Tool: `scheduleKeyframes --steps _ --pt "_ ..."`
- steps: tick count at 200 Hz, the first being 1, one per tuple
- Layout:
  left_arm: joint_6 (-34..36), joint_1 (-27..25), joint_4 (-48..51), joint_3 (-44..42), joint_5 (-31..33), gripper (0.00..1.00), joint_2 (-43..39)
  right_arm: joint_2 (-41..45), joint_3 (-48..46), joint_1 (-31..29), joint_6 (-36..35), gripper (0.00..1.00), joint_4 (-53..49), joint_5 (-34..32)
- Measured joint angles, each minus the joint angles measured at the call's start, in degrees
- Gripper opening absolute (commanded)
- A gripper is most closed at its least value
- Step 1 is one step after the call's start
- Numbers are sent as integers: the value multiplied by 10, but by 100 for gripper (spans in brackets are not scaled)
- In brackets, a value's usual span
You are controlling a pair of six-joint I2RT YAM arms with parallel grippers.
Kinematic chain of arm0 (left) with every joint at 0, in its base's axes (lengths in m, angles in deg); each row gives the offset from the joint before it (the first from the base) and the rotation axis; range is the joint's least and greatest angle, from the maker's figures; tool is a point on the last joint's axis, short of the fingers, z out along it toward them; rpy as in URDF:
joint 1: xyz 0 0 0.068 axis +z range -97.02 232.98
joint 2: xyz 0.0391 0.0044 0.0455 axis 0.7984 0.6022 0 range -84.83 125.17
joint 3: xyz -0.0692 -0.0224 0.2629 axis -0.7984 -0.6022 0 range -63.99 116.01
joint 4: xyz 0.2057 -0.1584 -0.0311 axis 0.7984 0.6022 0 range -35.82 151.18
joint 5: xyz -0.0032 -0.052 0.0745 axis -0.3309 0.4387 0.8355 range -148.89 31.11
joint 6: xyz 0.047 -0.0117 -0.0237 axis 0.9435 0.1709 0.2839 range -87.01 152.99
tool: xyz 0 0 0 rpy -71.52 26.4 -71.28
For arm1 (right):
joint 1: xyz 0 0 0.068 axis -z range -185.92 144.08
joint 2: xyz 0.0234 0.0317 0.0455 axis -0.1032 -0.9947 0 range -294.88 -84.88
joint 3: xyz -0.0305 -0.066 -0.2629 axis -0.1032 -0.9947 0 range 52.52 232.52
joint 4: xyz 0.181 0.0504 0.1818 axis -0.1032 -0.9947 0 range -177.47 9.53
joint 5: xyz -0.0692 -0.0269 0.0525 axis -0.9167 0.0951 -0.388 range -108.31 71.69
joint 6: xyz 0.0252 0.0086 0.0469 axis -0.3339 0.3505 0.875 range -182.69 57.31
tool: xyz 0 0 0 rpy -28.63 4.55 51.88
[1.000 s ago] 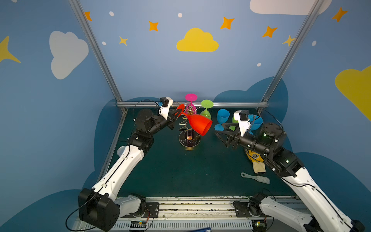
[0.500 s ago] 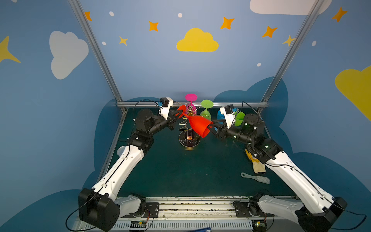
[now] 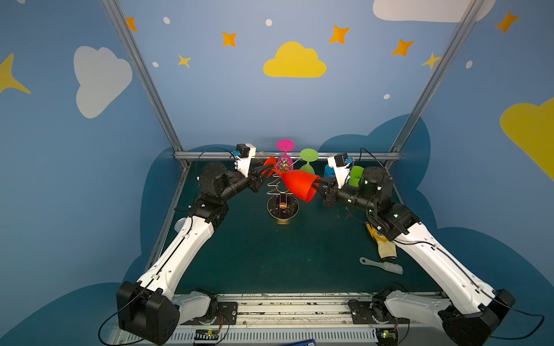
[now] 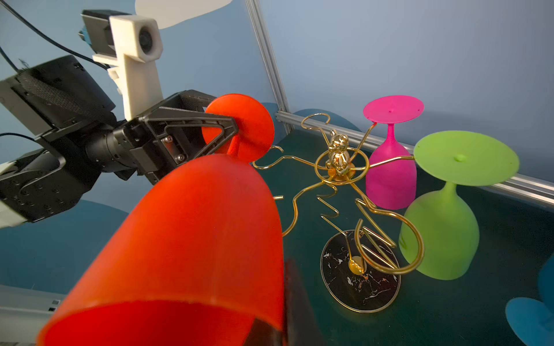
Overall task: Take the wine glass off the wine glass rack
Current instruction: 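Open the left gripper off the red glass foot while the right carries it away, then lower the red glass upright beside the blue glass with the right gripper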
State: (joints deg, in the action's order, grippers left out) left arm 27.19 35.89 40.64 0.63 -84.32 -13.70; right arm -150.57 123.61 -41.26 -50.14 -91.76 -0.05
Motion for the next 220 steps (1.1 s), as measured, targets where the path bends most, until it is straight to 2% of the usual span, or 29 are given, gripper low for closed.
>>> scheduleKeyframes --steps 29,60,94,134,181,220 --pt "-1 -3 -3 0 4 71 -6 39 0 1 -13 0 -32 -33" --pt "5 -9 -22 -22 17 84 -37 96 3 4 -39 0 -87 -85" --pt "0 50 -57 -76 108 87 -72 198 16 23 -61 0 -187 -189" --pt "-39 113 -85 -129 150 87 -76 278 31 23 -61 0 -294 -282" --pt "-49 134 -101 -153 179 88 -79 250 28 23 -44 0 -416 -350" --pt "-49 138 -105 -166 200 88 -82 180 27 37 -43 0 -463 -357"
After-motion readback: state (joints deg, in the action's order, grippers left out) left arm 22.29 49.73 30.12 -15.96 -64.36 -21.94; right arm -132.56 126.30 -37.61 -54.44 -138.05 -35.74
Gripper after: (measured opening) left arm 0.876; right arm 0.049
